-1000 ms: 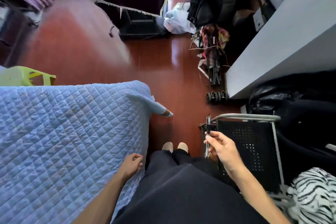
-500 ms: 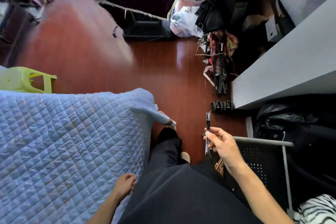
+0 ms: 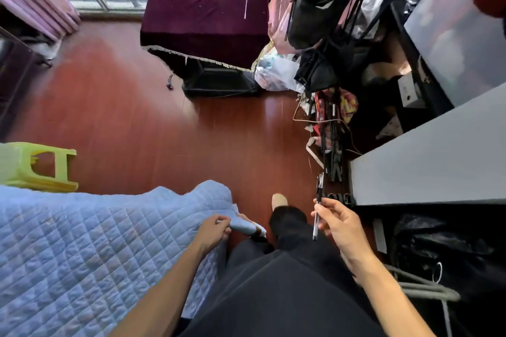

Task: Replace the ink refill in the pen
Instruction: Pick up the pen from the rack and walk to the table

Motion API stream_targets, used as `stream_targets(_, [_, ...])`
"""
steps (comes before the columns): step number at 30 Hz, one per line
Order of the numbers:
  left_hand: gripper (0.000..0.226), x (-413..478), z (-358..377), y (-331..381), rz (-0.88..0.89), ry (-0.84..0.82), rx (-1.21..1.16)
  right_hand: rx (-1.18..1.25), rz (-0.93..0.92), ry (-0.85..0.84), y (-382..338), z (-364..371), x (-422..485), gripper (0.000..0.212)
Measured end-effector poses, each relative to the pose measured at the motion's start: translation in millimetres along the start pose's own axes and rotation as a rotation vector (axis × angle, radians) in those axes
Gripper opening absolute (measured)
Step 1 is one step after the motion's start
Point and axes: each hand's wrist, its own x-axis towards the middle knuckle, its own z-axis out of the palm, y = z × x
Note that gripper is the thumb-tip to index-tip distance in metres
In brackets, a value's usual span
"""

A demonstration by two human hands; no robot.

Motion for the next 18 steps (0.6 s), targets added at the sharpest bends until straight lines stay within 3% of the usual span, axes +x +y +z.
stream_targets(8, [0.020,40,-25,71,-0.085,0.127,-0.117,-0.082,-0.009,-0.147,-78,25,117,0.009])
stream_targets(18, [0.018,41,-54,49,-0.350,0.243,-0.293,-0.210,-0.033,-0.406,-180,102,226,0.010])
